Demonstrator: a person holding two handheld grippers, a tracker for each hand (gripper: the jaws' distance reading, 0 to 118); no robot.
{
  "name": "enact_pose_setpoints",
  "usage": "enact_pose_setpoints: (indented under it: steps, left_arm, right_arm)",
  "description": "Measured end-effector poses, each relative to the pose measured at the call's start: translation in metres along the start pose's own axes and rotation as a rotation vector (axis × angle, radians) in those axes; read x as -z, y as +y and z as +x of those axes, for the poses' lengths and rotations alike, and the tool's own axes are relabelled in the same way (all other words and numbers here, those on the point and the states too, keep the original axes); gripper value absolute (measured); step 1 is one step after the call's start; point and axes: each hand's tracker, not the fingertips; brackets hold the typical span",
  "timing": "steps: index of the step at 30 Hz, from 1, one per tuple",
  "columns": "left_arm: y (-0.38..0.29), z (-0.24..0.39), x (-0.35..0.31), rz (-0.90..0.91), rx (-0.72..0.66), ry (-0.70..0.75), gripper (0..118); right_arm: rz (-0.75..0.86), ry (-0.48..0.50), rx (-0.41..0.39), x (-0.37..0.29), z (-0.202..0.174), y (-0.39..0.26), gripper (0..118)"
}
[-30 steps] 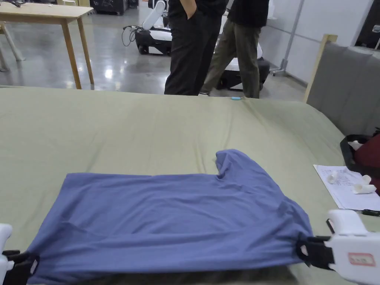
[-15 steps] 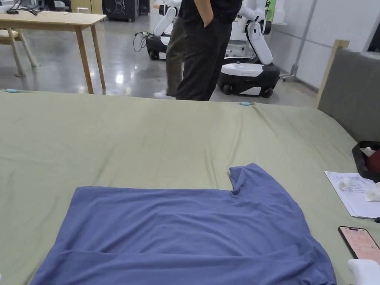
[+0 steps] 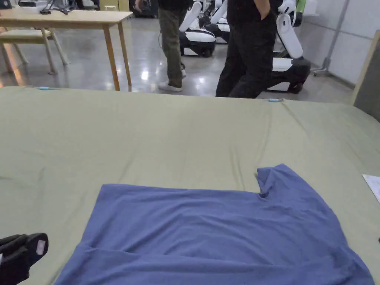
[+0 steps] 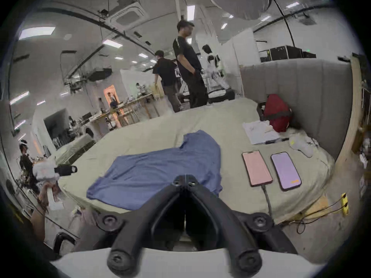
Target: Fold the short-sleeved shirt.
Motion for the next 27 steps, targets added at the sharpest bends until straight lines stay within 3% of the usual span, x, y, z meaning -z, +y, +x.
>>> enact_pose_setpoints:
  steps: [5, 6, 7, 9, 11, 14, 17, 19, 21, 23, 26, 27]
  left_arm:
    - [0.058, 0.003, 0.11, -0.056, 0.105, 0.037, 0]
    - [0.066, 0.0, 0.141, -0.1, 0.136, 0.05, 11]
    - [0.071, -0.003, 0.166, -0.172, 0.136, 0.059, 35]
    - [0.077, -0.01, 0.221, -0.283, 0.151, 0.065, 118]
    - [0.073, -0.012, 0.26, -0.287, 0.207, 0.023, 113]
    - [0.064, -0.011, 0.305, -0.369, 0.263, 0.152, 114]
    - [0.07, -0.013, 0.332, -0.407, 0.255, 0.149, 114]
    - [0.066, -0.013, 0.34, -0.437, 0.239, 0.146, 96]
    - [0.059, -0.018, 0.337, -0.451, 0.232, 0.149, 91]
    - [0.047, -0.012, 0.323, -0.425, 0.198, 0.083, 73]
    - [0.039, -0.006, 0.308, -0.391, 0.205, 0.05, 17]
    - [0.039, -0.004, 0.307, -0.355, 0.211, 0.026, 7]
  right_arm:
    - [0.027, 0.019, 0.006, 0.005, 0.003, 0.006, 0]
    - [0.024, 0.018, 0.0, 0.008, 0.001, 0.008, 0]
    - [0.016, 0.017, 0.0, 0.01, 0.0, 0.007, 0]
    - [-0.004, 0.006, 0.01, 0.013, 0.002, 0.003, 0]
    - [-0.024, -0.016, 0.023, 0.013, 0.004, -0.003, 0]
    - [-0.054, -0.063, 0.049, 0.013, 0.008, -0.01, 0]
    - [-0.079, -0.1, 0.044, 0.013, 0.009, -0.013, 0]
    - [-0.096, -0.116, 0.04, 0.015, 0.01, -0.012, 0]
    - [-0.11, -0.125, 0.031, 0.018, 0.009, -0.011, 0]
    - [-0.131, -0.124, 0.016, 0.025, 0.009, -0.008, 0]
    - [-0.2, -0.095, -0.05, 0.046, 0.012, 0.006, 0]
    - [-0.219, -0.083, -0.088, 0.058, 0.012, 0.015, 0]
